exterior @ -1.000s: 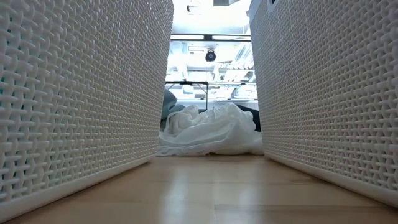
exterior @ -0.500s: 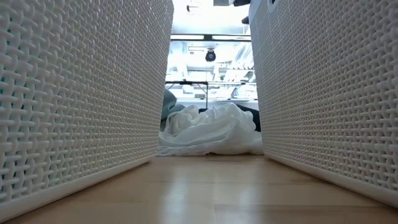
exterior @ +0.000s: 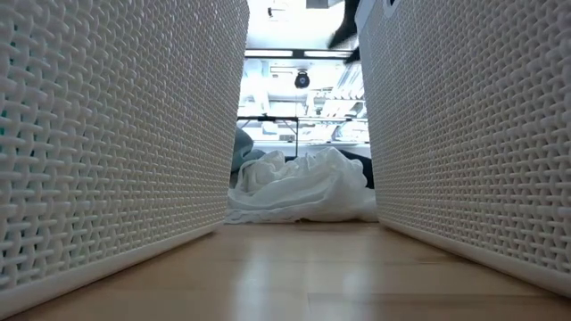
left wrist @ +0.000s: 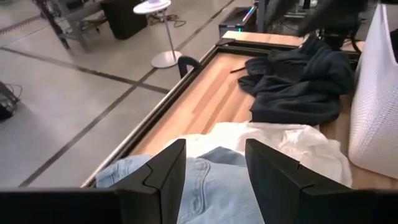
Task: Sort clothes
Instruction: Put the black shorts into the right white laundry bin
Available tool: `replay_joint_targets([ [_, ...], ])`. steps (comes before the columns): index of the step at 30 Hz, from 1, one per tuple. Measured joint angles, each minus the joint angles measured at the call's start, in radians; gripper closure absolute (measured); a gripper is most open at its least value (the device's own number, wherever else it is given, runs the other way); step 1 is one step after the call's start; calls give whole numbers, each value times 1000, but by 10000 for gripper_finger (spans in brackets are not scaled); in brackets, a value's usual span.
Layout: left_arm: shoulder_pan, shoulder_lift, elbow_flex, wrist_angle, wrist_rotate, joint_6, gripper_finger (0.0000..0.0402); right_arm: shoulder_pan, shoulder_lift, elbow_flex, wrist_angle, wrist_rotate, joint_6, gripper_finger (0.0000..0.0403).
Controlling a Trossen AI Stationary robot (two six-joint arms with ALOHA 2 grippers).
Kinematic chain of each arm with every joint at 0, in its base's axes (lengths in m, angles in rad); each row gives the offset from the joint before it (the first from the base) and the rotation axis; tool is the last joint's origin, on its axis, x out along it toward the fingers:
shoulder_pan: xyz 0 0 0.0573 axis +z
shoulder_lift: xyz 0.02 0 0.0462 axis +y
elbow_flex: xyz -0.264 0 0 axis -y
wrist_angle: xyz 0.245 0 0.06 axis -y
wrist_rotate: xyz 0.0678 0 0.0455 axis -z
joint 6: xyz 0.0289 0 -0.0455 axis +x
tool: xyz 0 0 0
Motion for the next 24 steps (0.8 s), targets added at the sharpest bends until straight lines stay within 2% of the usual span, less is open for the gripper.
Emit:
replay_joint_targets([
  [3,0,17,0,0,0,-9,243,-104,108,141,-259,-80,-1,115],
  [5,0,27,0,0,0,-9,243,-166,184,208,-359,-163,-23,112],
  [9,0,46,0,-7,0,-9,243,-249,326,284,-444,-348,-71,111],
  [12,0,56,0,-27,0,-12,243,-271,405,297,-484,-440,-78,111],
  [15,-1,61,0,-62,2,-35,243,-271,464,296,-513,-473,-95,111],
  [24,-1,63,0,-73,1,-39,243,-241,591,295,-539,-459,-122,113],
])
